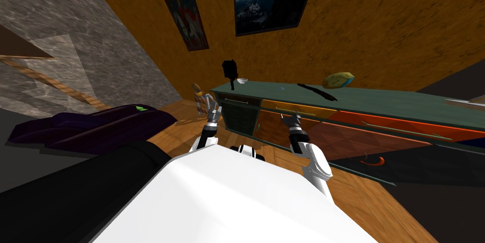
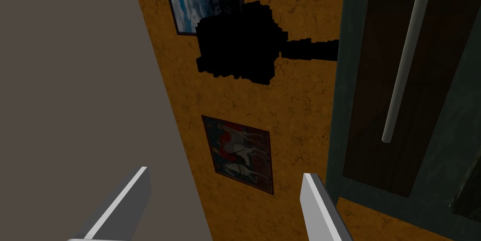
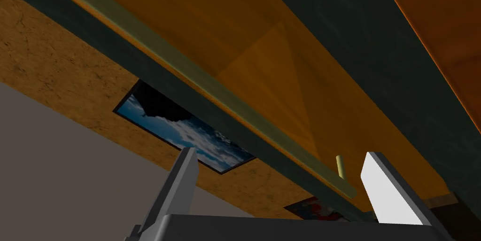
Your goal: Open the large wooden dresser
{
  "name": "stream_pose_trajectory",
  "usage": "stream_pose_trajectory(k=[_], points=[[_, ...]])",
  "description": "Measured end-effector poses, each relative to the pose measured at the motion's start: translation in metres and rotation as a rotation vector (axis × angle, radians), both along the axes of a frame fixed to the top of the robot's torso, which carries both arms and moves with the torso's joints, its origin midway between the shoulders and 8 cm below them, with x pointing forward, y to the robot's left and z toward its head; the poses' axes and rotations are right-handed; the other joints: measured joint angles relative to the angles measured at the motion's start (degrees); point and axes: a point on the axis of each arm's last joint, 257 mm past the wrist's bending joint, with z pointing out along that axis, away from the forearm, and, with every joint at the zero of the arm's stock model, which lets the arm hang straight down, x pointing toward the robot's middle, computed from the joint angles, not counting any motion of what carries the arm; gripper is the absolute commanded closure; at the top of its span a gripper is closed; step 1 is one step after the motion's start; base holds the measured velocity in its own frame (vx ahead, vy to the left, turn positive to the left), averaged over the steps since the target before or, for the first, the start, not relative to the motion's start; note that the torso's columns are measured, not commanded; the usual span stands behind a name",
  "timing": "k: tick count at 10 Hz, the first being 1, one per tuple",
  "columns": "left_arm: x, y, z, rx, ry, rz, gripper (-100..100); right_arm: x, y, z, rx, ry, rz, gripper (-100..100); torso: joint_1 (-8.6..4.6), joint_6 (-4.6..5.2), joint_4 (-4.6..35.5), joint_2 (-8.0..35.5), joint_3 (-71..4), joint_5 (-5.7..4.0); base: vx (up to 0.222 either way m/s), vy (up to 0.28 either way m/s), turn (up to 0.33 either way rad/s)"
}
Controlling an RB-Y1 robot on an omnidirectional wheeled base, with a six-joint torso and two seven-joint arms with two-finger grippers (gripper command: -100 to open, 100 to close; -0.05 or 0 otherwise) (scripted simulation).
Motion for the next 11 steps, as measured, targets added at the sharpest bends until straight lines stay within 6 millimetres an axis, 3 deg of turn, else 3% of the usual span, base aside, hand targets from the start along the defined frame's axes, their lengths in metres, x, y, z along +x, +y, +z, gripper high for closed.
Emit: stream_pose_trajectory(k=[7, 11], points=[[0.000, 0.000, 0.000, 0.000, 0.000, 0.000, 0, 0.025, -0.042, -0.017, -0.362, 0.047, -0.163, -100, -0.04, -0.01, -0.02, -0.07, -0.04, -0.01, -0.020, 0.091, -0.022], [0.000, 0.000, 0.000, 0.000, 0.000, 0.000, 0, 0.034, -0.063, -0.016, -0.529, 0.060, -0.230, -100, -0.01, -0.01, -0.03, -0.11, -0.07, 0.00, -0.015, 0.050, -0.012]])
